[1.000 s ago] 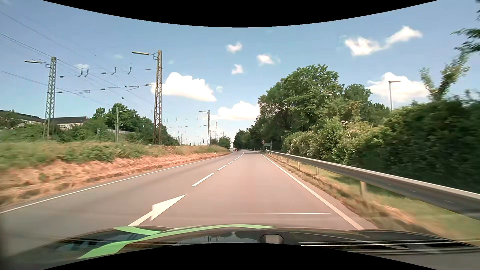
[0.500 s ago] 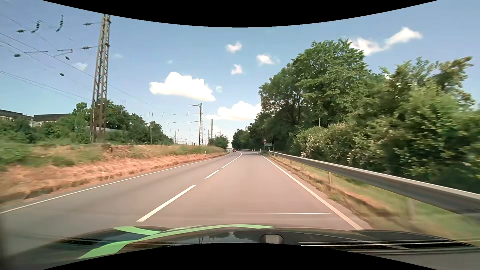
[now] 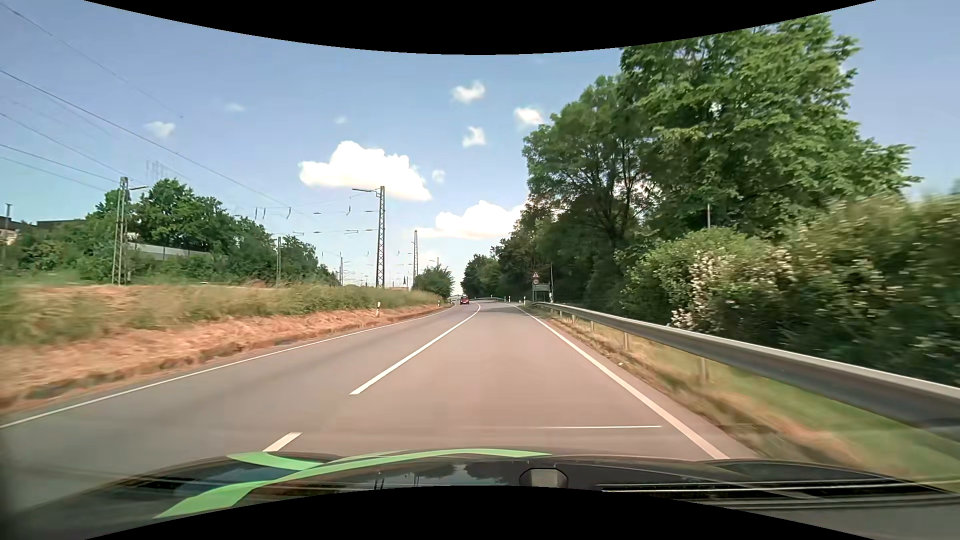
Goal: Follow the waypoints while adhering to traffic rules and regulations
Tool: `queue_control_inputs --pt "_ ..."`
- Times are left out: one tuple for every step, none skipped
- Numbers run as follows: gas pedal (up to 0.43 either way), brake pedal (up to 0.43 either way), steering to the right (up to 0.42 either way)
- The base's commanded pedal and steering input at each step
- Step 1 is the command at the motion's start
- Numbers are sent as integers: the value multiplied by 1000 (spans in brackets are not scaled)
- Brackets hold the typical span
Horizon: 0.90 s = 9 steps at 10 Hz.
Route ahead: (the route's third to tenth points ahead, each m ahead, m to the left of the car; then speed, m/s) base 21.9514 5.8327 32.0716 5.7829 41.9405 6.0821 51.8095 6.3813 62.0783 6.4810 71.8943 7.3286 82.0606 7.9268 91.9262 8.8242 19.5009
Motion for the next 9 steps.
queue_control_inputs --pt "169 0 -2" --pt "169 0 -3" --pt "169 0 -3" --pt "169 0 -3" --pt "169 0 -3" --pt "169 0 -3" --pt "169 0 -3" --pt "169 0 -3" --pt "169 0 -3"
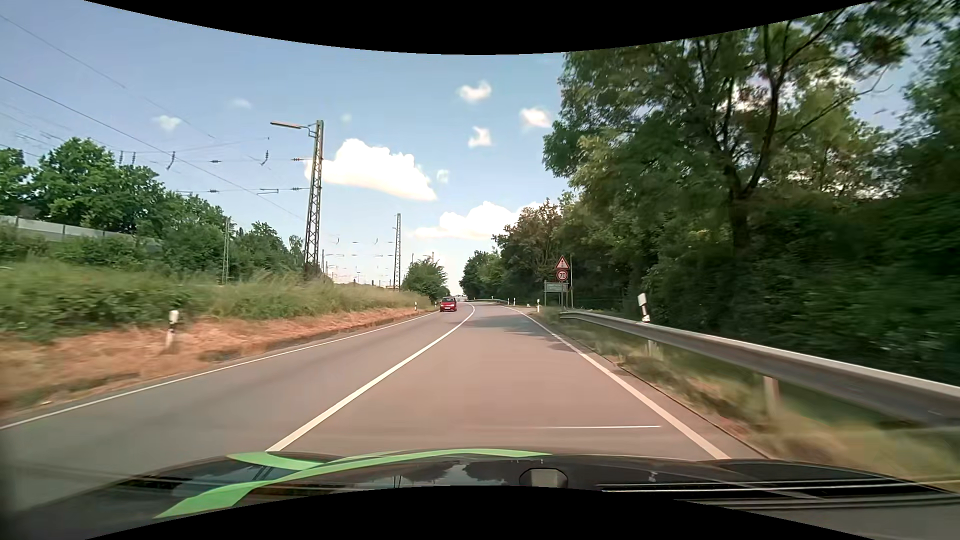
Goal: Follow the waypoints while adhering to traffic rules and regulations
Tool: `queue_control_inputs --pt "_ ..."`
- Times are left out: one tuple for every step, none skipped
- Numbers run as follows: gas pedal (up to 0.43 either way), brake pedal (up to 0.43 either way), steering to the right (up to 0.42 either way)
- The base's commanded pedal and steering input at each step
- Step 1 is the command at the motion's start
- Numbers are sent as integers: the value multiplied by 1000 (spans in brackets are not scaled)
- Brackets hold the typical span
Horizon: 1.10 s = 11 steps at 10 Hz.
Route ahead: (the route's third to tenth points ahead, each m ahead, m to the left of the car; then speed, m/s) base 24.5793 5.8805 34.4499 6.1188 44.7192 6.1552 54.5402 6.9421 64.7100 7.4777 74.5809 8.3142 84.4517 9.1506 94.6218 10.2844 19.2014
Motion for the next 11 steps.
queue_control_inputs --pt "169 0 -3" --pt "169 0 -4" --pt "177 0 -4" --pt "177 0 -4" --pt "177 0 -4" --pt "177 0 -4" --pt "177 0 -4" --pt "177 0 -4" --pt "169 0 -4" --pt "169 0 -6" --pt "169 0 -8"
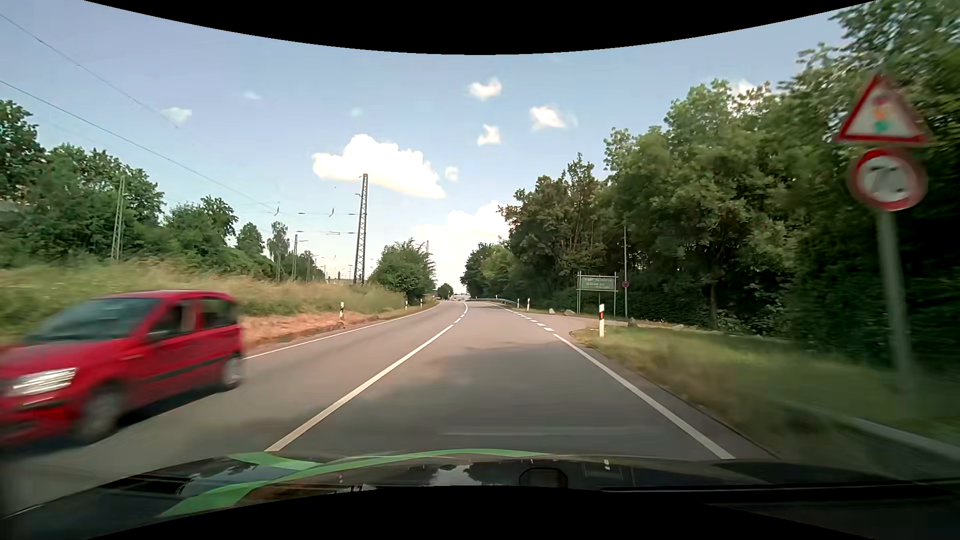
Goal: Follow the waypoints while adhering to traffic rules and regulations
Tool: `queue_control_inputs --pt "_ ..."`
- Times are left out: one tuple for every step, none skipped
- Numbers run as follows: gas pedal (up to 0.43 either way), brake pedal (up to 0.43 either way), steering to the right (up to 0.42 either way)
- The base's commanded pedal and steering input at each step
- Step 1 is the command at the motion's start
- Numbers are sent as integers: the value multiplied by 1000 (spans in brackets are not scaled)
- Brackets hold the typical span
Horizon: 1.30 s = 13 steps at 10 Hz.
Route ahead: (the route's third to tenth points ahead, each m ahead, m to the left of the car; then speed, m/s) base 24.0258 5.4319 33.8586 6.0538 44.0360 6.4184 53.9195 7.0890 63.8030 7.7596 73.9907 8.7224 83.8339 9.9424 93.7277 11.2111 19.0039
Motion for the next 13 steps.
queue_control_inputs --pt "169 0 -8" --pt "177 0 -9" --pt "197 0 -8" --pt "197 0 -9" --pt "209 0 -9" --pt "220 0 -9" --pt "220 0 -9" --pt "220 0 -9" --pt "209 0 -8" --pt "209 0 -8" --pt "197 0 -9" --pt "197 0 -8" --pt "209 0 -8"
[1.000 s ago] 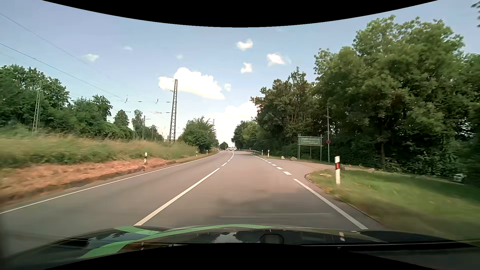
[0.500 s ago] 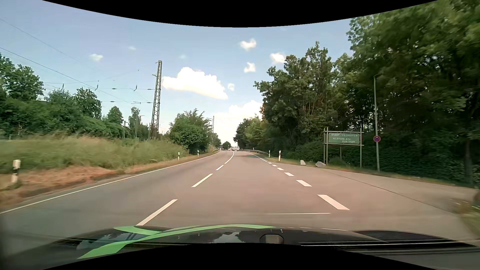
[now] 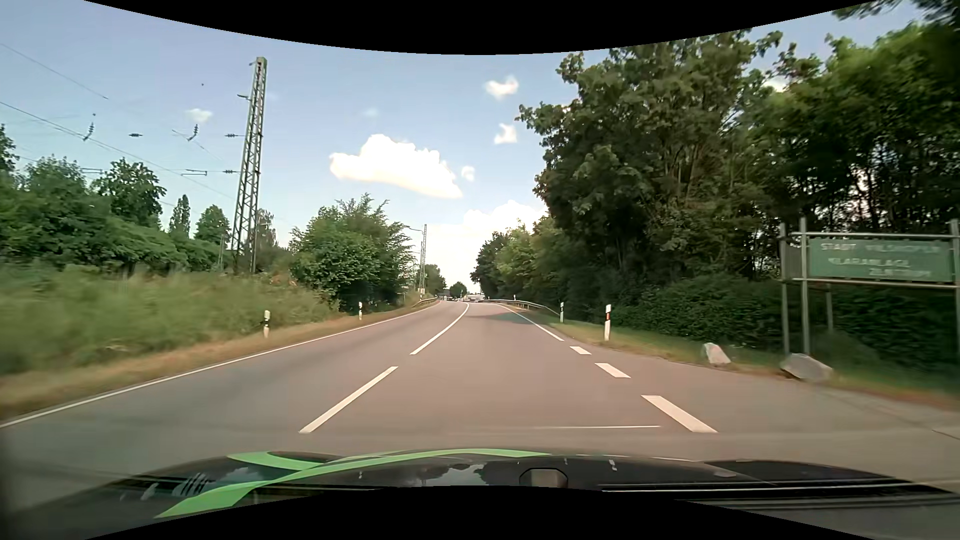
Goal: Follow the waypoints while adhering to traffic rules and regulations
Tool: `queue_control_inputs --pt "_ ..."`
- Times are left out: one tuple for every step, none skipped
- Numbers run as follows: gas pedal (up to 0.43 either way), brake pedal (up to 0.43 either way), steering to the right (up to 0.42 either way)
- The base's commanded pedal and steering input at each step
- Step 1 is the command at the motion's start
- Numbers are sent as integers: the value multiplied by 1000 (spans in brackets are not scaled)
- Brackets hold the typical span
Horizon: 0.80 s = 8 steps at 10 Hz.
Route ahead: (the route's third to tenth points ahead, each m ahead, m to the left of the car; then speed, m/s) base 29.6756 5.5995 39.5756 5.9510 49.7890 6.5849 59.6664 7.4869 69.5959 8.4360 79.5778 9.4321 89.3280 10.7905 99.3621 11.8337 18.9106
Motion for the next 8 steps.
queue_control_inputs --pt "220 0 -8" --pt "220 0 -8" --pt "228 0 -8" --pt "228 0 -9" --pt "240 0 -9" --pt "228 0 -8" --pt "209 0 -8" --pt "197 0 -9"
